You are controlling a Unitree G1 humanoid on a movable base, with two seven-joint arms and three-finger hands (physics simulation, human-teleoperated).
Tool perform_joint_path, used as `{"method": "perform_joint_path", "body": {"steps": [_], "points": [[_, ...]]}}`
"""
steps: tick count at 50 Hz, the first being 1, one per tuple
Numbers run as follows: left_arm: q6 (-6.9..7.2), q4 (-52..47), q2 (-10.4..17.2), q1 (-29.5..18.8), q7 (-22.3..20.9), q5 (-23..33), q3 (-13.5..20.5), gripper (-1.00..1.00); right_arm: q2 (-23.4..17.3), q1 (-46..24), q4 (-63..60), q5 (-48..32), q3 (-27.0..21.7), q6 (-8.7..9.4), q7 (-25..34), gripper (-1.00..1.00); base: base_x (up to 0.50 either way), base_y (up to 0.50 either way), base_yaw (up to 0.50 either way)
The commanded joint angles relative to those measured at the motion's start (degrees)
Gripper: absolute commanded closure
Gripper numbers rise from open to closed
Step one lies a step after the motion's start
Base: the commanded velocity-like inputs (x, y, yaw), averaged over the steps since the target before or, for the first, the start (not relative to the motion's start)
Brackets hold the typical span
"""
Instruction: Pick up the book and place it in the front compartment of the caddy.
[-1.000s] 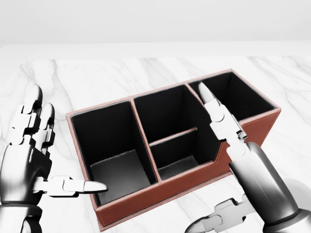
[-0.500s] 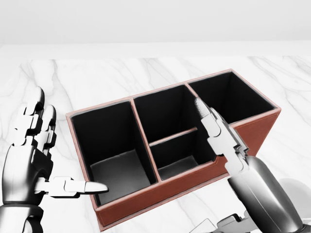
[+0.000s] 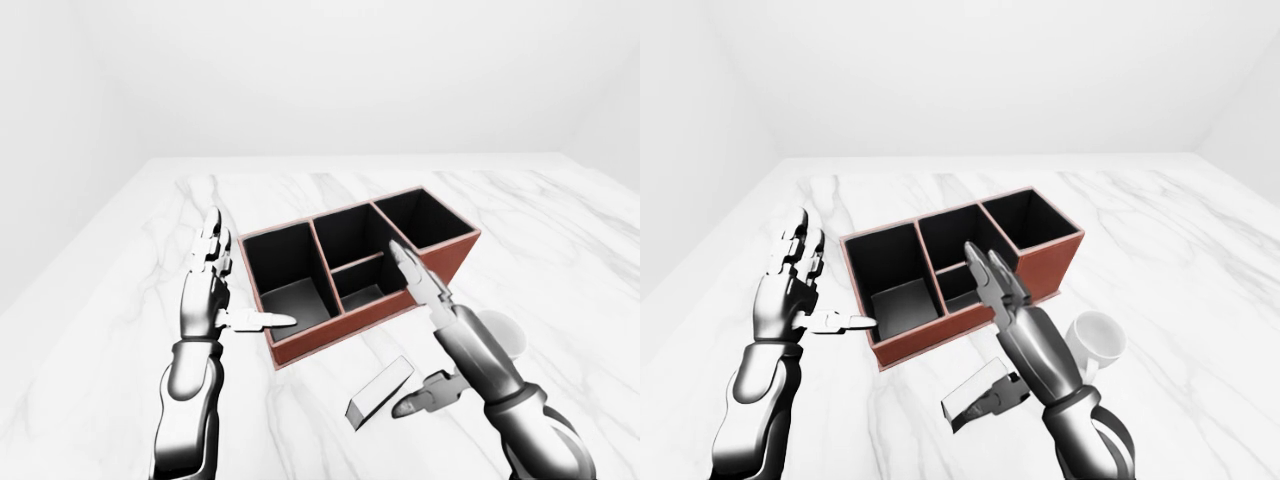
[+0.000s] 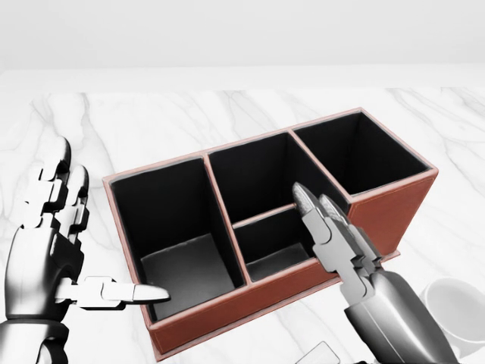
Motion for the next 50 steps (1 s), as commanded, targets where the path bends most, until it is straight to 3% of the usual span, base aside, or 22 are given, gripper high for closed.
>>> {"method": "perform_joint_path", "body": {"steps": [1,19,50], "points": [[0.00,0.5,0.0,0.0,0.0,0.1,-0.1,-1.00,-0.5,5.4,4.2,-2.6,1.3,-5.64,-3.2,-1.00,0.00,0.00,0.00],[0.00,0.8,0.0,-0.2,0.0,0.0,0.0,-1.00,-0.3,6.8,3.8,-5.1,1.9,-5.64,-4.4,-1.00,0.00,0.00,0.00],[0.00,1.6,0.0,0.0,0.0,0.2,-0.2,-1.00,-1.1,7.8,10.7,-11.2,3.3,-5.64,-11.9,-1.00,0.00,0.00,0.00]]}}
